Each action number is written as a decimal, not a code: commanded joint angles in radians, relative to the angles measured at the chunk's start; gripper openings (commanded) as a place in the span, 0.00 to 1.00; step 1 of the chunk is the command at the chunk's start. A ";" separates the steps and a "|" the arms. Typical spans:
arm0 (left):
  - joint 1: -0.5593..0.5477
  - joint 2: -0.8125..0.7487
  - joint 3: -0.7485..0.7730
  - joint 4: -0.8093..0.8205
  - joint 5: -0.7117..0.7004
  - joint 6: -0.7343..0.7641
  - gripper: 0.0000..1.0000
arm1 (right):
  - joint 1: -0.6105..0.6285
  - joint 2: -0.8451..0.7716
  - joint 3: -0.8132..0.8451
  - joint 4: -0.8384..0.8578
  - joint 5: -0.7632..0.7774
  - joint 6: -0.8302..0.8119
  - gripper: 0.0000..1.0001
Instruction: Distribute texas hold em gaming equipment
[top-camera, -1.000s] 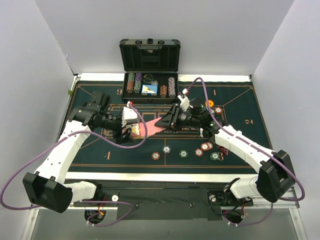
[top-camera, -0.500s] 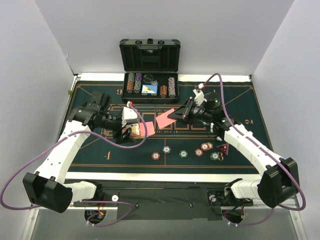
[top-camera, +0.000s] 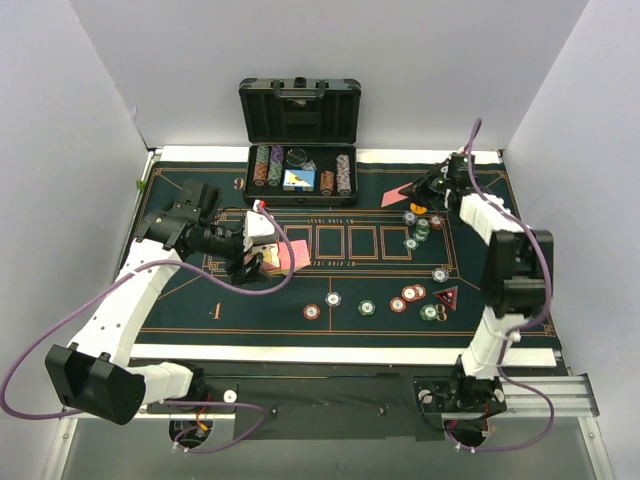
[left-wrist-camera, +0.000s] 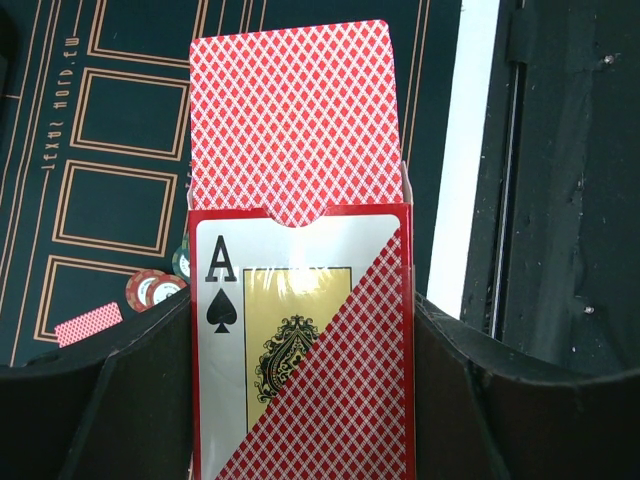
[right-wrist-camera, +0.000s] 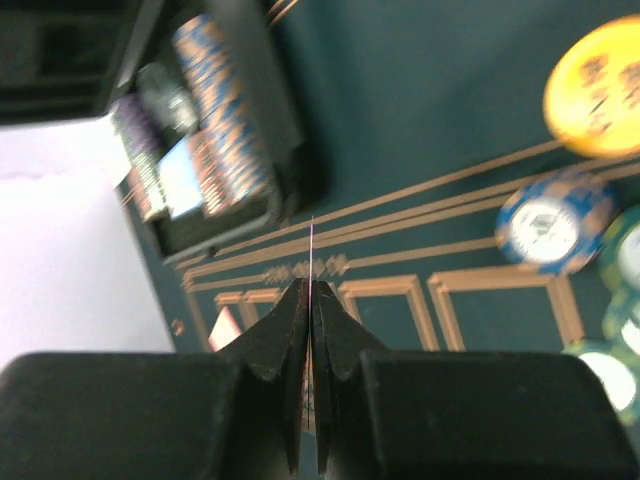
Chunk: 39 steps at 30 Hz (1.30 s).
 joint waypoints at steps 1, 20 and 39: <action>0.004 0.004 0.058 0.031 0.048 0.005 0.13 | 0.010 0.178 0.216 -0.099 0.111 -0.091 0.00; 0.002 0.007 0.054 0.029 0.044 0.007 0.13 | 0.170 0.275 0.217 -0.223 0.324 -0.139 0.00; -0.001 -0.010 0.041 0.018 0.041 0.018 0.13 | 0.239 0.024 0.155 -0.360 0.389 -0.157 0.52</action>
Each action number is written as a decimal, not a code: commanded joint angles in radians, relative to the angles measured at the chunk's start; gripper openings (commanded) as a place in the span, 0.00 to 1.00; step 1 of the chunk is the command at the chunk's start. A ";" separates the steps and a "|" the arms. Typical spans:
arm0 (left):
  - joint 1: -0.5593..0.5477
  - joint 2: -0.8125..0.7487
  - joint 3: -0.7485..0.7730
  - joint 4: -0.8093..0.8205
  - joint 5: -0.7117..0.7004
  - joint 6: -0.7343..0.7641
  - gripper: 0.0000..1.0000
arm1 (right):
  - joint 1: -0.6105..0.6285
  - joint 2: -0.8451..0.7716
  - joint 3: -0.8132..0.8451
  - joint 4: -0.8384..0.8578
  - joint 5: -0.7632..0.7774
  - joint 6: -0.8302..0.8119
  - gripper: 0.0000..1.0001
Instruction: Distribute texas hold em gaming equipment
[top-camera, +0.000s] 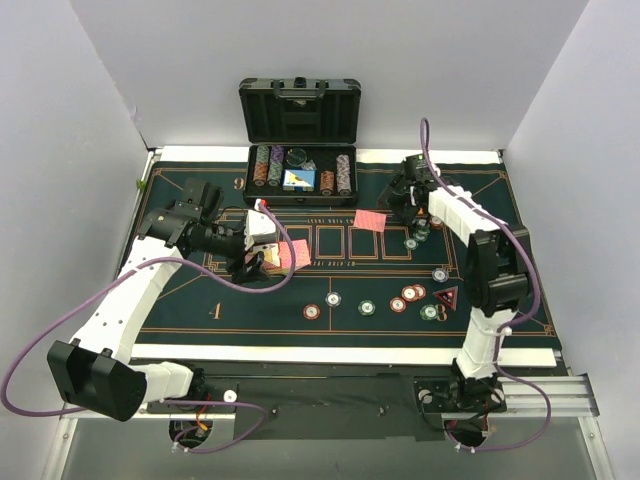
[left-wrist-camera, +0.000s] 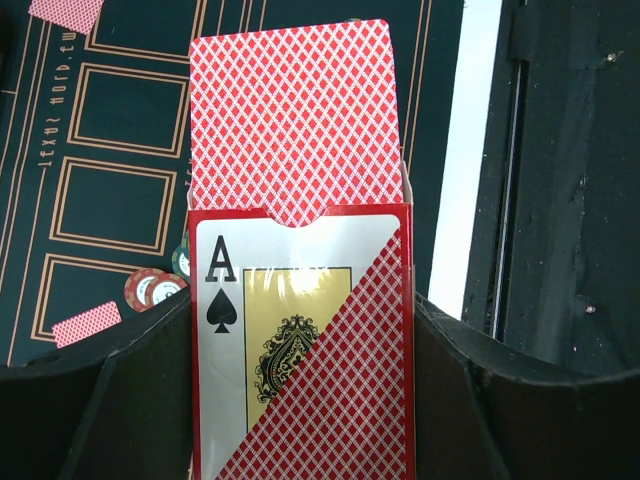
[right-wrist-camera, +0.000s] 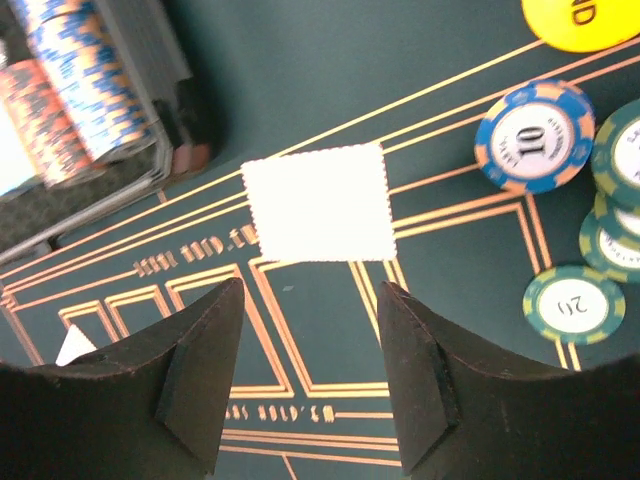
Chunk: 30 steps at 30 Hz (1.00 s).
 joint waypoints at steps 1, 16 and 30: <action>-0.001 -0.028 0.032 0.019 0.045 0.016 0.13 | 0.047 -0.159 -0.049 -0.021 -0.047 -0.017 0.53; -0.007 -0.026 0.040 0.018 0.052 0.013 0.13 | 0.251 -0.672 -0.360 0.234 -0.477 0.198 0.85; -0.013 -0.022 0.046 0.016 0.052 0.012 0.13 | 0.497 -0.531 -0.287 0.220 -0.425 0.166 0.85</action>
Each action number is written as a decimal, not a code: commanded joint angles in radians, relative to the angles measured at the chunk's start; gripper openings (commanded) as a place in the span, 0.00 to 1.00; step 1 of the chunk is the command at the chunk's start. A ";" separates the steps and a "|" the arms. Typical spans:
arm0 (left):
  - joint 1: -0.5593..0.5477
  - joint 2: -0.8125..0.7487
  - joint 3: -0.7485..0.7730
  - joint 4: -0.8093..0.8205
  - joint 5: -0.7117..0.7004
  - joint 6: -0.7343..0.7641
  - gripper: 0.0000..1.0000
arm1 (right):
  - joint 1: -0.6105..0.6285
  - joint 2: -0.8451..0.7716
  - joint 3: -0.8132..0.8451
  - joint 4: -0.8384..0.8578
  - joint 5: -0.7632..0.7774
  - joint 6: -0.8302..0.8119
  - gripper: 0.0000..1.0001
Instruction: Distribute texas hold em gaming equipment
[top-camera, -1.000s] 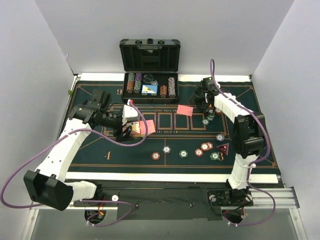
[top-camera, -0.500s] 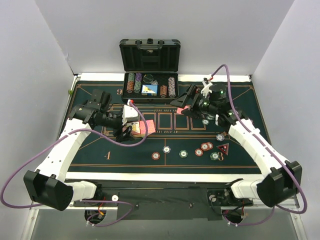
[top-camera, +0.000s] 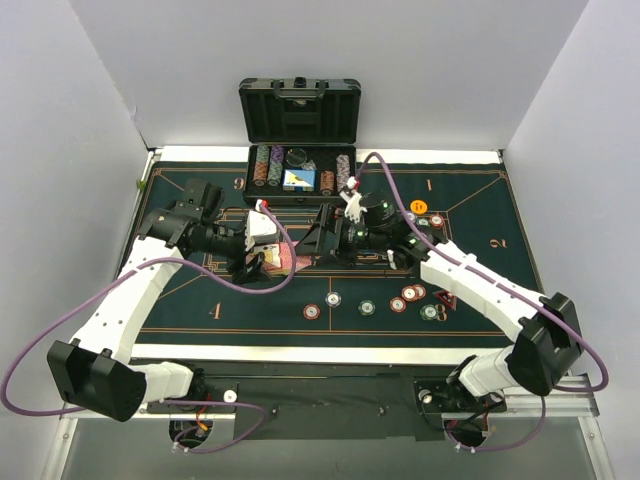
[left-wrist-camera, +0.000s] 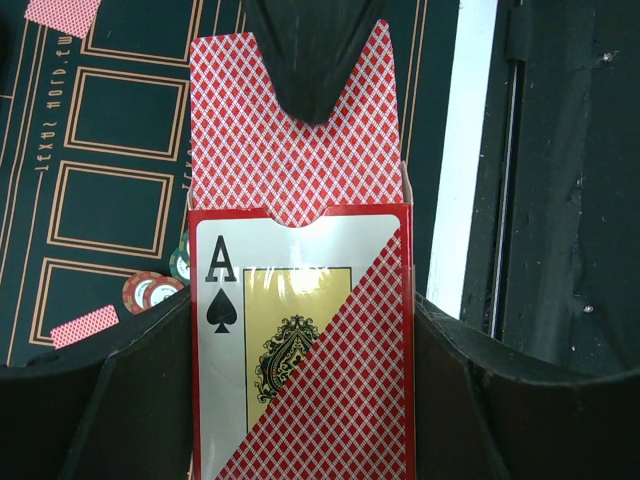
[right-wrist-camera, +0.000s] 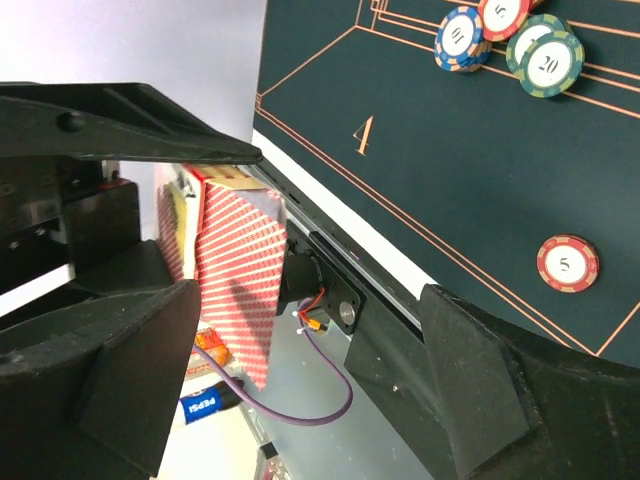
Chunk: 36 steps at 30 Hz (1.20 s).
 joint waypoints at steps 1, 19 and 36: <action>-0.006 -0.023 0.048 0.018 0.053 0.010 0.13 | 0.027 0.032 0.050 0.030 0.008 0.000 0.84; -0.006 -0.023 0.046 0.029 0.066 -0.002 0.12 | -0.004 -0.025 -0.030 0.060 0.008 0.046 0.54; -0.006 -0.027 0.041 0.034 0.064 -0.005 0.12 | -0.064 -0.074 -0.074 0.088 -0.026 0.093 0.22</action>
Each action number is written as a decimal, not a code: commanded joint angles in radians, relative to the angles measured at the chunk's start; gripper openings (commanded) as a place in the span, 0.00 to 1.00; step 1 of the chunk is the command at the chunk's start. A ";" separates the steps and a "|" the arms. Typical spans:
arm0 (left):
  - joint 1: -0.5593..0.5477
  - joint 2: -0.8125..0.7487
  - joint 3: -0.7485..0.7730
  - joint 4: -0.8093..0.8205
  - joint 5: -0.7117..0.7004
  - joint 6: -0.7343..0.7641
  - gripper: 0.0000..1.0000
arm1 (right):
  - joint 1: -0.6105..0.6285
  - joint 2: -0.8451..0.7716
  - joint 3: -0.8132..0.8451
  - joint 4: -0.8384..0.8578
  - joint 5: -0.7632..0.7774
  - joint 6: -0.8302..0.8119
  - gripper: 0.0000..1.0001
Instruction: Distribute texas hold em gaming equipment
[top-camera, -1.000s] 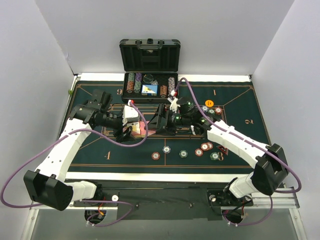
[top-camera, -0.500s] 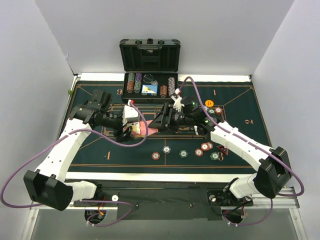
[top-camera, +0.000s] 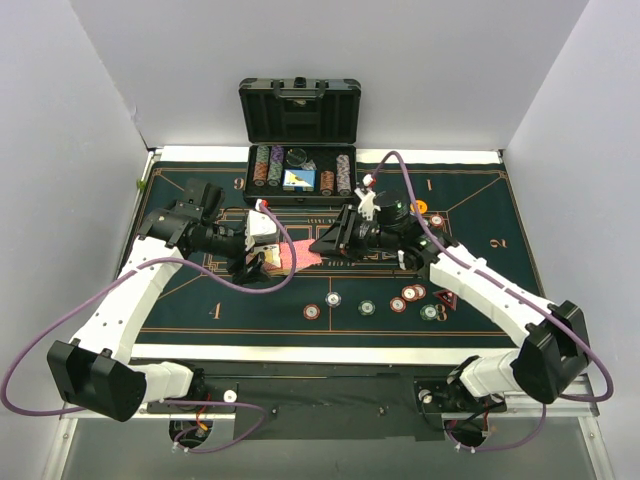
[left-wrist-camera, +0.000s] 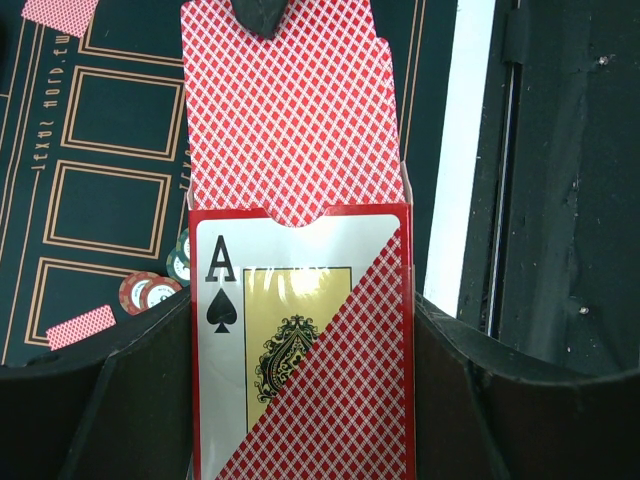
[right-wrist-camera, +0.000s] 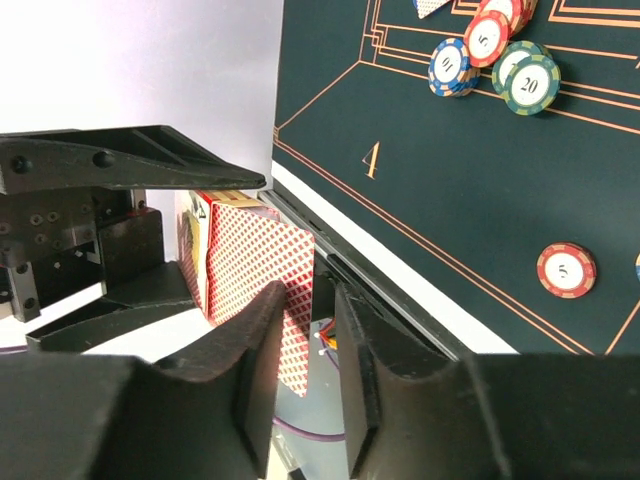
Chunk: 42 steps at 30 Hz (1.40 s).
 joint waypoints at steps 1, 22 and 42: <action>-0.003 -0.026 0.041 0.035 0.061 0.003 0.12 | -0.017 -0.052 -0.021 0.041 -0.028 0.030 0.20; -0.003 -0.032 0.035 0.032 0.053 0.008 0.12 | -0.147 -0.178 -0.081 0.056 -0.088 0.091 0.00; -0.002 -0.033 0.041 0.026 0.052 0.011 0.12 | -0.385 -0.123 -0.360 -0.215 0.127 -0.261 0.00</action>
